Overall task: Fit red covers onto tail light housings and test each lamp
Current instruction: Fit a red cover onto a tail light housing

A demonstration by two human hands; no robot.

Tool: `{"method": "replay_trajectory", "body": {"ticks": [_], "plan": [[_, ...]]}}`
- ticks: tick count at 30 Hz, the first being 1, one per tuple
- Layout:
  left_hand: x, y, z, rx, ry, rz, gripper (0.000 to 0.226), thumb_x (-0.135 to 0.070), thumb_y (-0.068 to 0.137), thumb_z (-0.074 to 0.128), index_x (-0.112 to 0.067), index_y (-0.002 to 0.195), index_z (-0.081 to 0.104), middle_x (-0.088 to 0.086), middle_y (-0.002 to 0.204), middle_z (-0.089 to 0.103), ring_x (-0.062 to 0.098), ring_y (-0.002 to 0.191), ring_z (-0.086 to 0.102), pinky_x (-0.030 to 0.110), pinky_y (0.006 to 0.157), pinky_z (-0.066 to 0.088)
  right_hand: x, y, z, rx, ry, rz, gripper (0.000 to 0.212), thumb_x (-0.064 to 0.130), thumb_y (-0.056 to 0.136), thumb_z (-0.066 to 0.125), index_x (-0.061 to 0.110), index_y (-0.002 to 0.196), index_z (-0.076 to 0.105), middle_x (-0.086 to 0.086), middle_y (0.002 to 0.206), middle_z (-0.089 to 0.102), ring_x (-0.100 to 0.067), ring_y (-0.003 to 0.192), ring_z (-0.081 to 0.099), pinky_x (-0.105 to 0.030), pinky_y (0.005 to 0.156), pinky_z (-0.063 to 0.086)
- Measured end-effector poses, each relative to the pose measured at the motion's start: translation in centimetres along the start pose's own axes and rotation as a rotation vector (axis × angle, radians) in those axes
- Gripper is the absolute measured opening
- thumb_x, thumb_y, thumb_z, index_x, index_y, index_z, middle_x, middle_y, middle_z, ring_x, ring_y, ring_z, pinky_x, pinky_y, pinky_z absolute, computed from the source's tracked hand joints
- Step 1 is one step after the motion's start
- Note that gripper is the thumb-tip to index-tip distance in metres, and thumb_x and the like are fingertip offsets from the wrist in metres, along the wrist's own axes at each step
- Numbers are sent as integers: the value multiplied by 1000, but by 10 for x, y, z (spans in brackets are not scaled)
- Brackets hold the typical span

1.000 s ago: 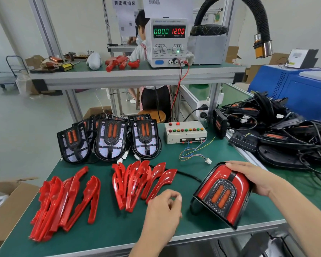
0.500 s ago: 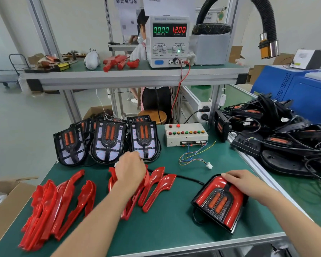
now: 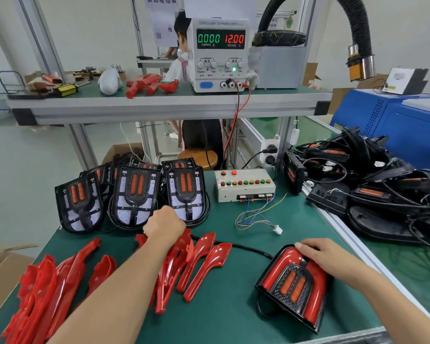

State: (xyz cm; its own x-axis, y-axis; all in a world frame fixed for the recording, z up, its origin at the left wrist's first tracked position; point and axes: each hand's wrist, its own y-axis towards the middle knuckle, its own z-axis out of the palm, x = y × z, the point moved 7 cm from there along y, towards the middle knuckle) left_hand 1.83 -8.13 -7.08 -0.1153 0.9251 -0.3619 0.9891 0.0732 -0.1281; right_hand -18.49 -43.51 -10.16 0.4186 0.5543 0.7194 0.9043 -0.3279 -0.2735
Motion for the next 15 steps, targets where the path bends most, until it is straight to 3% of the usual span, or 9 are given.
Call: {"method": "replay_trajectory", "body": {"ticks": [3,7,10,15], "plan": [[-3,2,-1,38,-7,-3,10,-10,84,61,-10,91,53,7,88,58,30,87,58,40,83,55,-3,2,0,15,19,11,28,51,98,58,29,97,75,13,86,78,-5,77,75,-27,77,57],[-4,2,5,89,-26,-8,26,-15,84,60,-7,108,57,12,104,62,34,100,63,46,96,54,-4,4,1,21,35,9,28,50,99,59,29,95,76,13,86,78,-6,78,74,-28,80,57],[-3,5,7,73,-74,-25,21,-12,84,61,-6,104,57,16,113,66,38,105,64,48,99,53,-5,5,1,9,15,8,28,49,99,58,29,93,77,15,87,77,-4,79,73,-30,86,58],[-4,7,11,76,-136,-21,8,-10,86,59,-7,84,52,12,94,62,35,90,62,46,95,55,-7,4,0,23,24,14,29,51,98,58,28,95,76,13,88,77,-7,80,74,-35,88,59]]}}
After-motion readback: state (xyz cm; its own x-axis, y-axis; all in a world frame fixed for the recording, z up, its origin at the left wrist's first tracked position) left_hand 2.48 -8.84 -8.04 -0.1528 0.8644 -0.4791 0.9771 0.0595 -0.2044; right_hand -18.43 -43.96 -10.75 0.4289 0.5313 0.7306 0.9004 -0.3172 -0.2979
